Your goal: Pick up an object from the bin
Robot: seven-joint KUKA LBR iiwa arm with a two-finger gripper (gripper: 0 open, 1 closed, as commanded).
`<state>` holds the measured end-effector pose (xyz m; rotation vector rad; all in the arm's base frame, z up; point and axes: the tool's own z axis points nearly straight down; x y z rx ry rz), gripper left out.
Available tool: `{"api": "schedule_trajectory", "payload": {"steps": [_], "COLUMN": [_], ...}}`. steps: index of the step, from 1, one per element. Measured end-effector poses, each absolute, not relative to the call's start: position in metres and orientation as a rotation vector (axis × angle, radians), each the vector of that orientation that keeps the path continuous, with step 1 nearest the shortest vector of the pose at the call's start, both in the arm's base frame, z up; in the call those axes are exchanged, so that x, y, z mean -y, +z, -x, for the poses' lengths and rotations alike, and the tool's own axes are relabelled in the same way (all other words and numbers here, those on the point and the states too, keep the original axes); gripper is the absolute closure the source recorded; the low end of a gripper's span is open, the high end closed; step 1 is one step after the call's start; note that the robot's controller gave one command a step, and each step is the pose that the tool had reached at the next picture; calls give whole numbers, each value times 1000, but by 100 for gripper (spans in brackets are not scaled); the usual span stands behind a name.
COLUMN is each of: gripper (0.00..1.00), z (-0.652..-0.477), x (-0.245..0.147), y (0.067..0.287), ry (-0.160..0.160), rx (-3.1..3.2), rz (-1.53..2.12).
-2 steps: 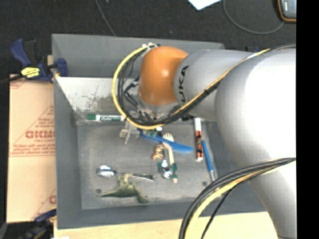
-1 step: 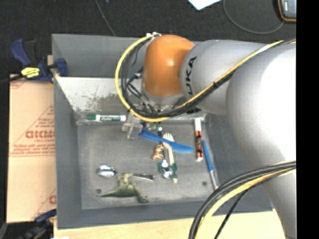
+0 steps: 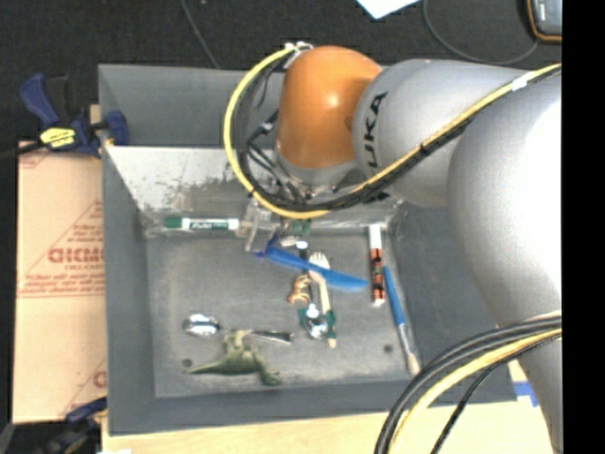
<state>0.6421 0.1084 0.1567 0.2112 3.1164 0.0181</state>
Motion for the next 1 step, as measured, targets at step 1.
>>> {"api": "schedule_trajectory", "payload": {"steps": [1], "gripper": [100], "z": [-642], "x": [-108], "y": [169], "ry": [19], "rx": [-3116], "rz": [-211]}}
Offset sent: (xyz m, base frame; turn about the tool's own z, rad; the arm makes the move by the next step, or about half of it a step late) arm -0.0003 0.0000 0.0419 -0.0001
